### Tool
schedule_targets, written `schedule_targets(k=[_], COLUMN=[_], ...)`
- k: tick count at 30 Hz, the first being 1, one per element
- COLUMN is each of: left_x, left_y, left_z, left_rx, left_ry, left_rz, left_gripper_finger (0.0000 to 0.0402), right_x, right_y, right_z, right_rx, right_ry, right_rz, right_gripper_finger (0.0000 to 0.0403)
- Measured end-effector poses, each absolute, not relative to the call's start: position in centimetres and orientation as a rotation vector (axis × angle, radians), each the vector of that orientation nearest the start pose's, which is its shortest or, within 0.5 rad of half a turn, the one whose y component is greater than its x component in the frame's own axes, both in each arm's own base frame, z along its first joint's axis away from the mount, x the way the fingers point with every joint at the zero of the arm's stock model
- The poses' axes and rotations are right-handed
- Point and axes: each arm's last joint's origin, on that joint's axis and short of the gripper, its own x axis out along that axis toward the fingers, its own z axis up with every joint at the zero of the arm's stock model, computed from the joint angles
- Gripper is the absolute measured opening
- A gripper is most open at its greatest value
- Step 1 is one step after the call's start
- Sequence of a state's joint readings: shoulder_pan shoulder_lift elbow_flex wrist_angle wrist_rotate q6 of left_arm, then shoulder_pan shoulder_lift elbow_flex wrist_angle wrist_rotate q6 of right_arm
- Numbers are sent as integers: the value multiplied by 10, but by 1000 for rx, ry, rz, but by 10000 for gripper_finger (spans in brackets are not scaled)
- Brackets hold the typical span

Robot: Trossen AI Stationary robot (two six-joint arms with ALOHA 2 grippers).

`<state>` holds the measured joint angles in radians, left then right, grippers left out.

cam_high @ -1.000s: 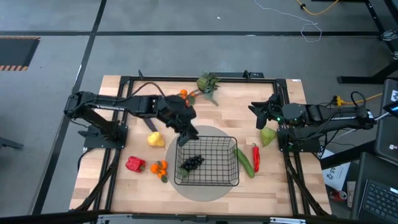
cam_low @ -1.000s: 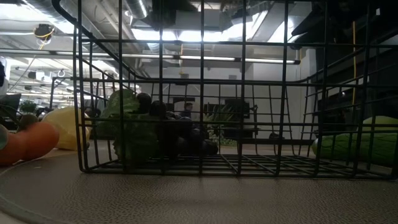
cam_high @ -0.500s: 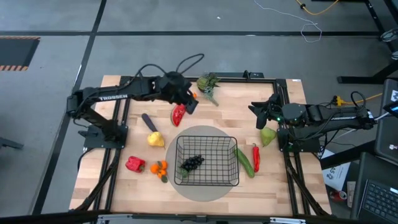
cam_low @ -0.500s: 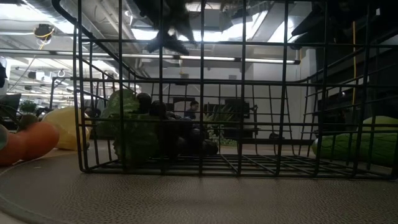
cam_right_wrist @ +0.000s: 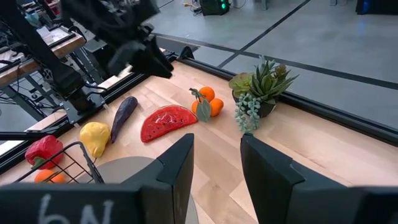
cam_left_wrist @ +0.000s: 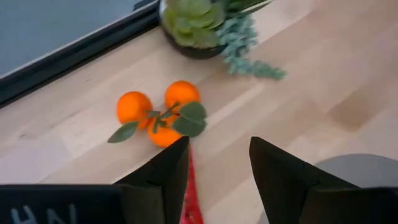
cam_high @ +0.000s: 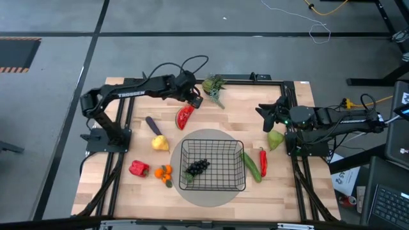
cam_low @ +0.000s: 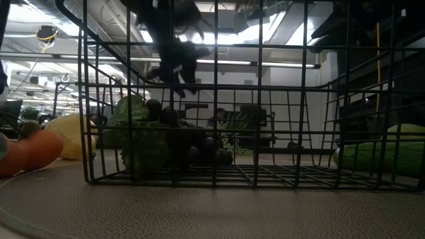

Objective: Build produce basket
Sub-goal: Put the orange tangerines into the black wire basket

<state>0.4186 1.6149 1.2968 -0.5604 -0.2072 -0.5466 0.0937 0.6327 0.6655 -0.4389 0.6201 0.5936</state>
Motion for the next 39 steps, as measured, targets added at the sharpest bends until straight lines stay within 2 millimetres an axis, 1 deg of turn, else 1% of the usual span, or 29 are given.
schedule_targets(k=[9,17,23,25,31,39], left_x=[318,323,325,325,326,328], left_y=[170,185,188,188,190,194], left_z=[239,221,209,206,208,211], left_rx=[-638,-646,-647,-647,-619,-616], left_ry=[804,808,843,855,825,775], left_rz=[851,876,891,894,931,927], left_gripper_finger=[163,163,163,163,163,163], right_x=[135,135,135,135,135,135], right_y=[-4,-4,-4,-4,-4,-5], right_z=[292,292,292,292,292,292], right_rx=[428,428,428,428,427,425], right_ry=[217,218,218,218,216,214], right_rz=[-615,-615,-615,-614,-619,-626], right_gripper_finger=[134,134,134,134,134,134])
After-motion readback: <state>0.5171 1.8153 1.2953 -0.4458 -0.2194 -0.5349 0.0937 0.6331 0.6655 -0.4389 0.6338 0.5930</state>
